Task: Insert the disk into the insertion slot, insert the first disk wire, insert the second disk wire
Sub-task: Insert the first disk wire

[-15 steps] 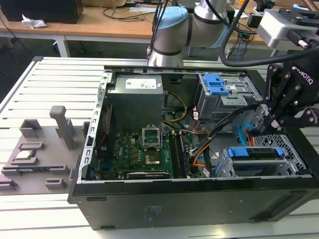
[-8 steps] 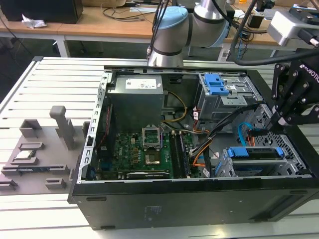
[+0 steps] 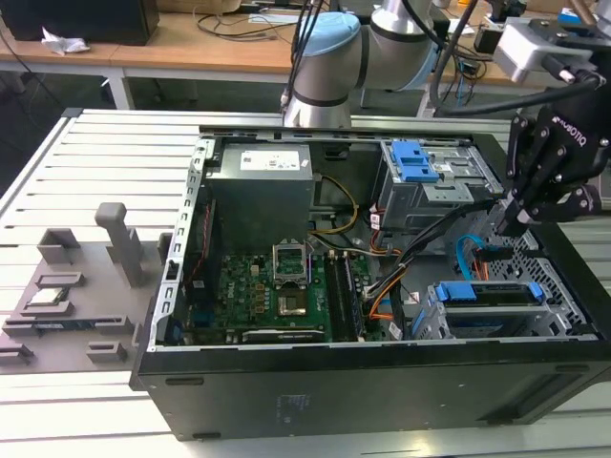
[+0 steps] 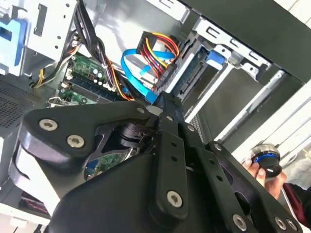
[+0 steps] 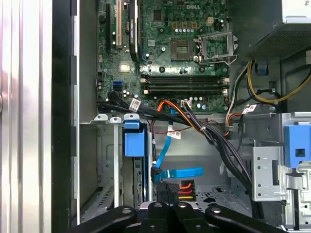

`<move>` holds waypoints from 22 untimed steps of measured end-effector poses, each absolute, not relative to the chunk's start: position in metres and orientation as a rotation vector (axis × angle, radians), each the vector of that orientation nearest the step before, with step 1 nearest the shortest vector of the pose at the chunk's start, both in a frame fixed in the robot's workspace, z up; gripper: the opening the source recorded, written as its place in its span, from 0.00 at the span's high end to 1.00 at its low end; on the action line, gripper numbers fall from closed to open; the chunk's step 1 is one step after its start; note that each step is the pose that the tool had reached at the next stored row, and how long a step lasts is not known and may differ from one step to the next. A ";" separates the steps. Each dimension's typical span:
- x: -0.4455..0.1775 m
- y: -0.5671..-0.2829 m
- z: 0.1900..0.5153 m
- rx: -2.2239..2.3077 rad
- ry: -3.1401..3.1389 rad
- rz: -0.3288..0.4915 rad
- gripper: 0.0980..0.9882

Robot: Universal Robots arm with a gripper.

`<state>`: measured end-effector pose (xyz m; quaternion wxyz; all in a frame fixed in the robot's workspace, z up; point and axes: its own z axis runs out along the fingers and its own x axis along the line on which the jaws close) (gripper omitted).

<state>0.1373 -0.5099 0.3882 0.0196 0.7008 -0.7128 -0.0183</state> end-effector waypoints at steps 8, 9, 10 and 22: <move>0.149 -0.509 0.371 2.173 -2.210 -0.053 0.99; 0.149 -0.509 0.369 2.172 -2.210 -0.053 0.99; 0.149 -0.509 0.369 2.172 -2.210 -0.053 0.99; 0.149 -0.508 0.368 2.172 -2.210 -0.053 0.77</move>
